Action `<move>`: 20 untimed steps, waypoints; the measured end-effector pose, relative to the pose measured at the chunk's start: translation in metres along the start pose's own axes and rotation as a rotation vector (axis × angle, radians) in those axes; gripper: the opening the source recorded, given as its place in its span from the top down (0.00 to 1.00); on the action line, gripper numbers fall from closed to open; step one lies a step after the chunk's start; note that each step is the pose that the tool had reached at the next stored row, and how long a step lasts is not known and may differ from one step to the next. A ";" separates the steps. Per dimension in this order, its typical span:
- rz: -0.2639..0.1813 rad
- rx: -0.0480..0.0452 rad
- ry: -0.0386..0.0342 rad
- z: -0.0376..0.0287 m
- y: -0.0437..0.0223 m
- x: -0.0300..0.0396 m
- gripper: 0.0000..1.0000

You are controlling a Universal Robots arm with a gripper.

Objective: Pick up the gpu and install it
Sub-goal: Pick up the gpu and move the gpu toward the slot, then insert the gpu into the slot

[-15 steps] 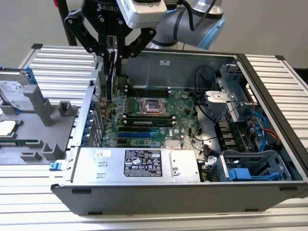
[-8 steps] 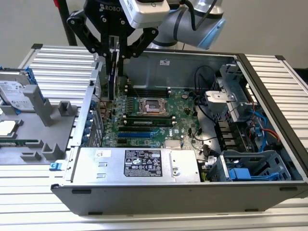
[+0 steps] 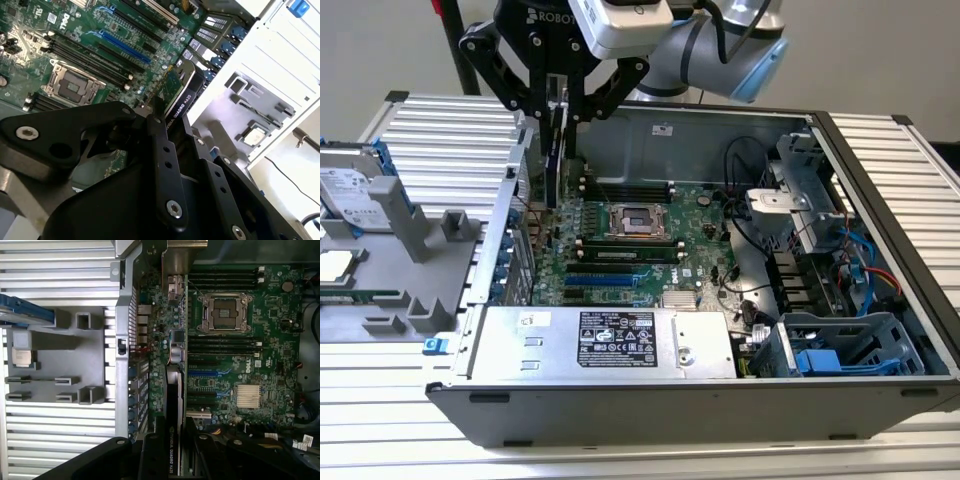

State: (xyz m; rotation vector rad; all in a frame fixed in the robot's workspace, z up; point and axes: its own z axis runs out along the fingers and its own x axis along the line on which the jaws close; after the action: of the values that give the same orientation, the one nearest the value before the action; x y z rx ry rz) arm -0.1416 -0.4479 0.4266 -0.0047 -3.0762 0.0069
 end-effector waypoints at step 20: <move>0.000 0.0000 0.0000 -0.0020 0.0001 -0.0313 1.00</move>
State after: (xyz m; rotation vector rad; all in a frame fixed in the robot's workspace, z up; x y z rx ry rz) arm -0.1102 -0.4479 0.4266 -0.0047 -3.0762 0.0068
